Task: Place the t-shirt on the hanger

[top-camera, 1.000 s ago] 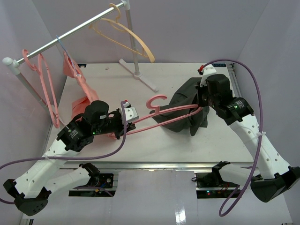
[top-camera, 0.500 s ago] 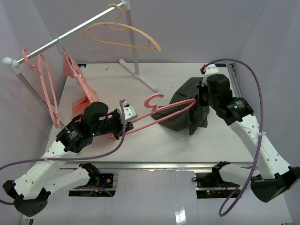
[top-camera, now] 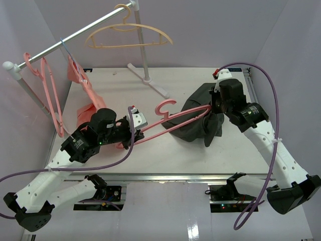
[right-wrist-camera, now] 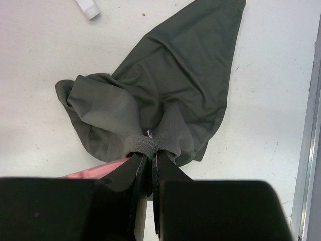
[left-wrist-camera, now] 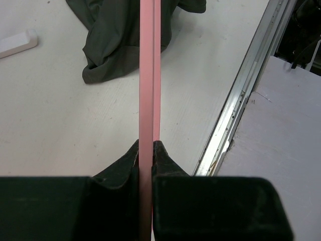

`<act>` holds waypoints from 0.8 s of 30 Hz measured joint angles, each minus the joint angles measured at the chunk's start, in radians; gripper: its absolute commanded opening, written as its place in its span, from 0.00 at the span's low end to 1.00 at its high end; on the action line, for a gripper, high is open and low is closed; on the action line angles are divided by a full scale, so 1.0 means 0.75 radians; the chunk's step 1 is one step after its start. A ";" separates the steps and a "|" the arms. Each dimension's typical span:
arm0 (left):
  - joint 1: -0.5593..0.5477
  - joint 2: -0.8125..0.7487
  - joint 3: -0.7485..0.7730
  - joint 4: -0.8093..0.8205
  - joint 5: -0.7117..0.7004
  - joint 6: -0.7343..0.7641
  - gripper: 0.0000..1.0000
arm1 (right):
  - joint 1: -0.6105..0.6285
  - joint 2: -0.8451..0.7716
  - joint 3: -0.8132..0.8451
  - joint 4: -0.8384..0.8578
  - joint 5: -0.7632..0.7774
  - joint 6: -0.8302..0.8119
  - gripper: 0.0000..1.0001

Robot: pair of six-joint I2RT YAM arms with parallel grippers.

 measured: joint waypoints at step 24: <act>0.000 0.179 0.037 0.078 0.107 0.089 0.00 | -0.007 -0.004 0.025 0.000 -0.280 -0.033 0.08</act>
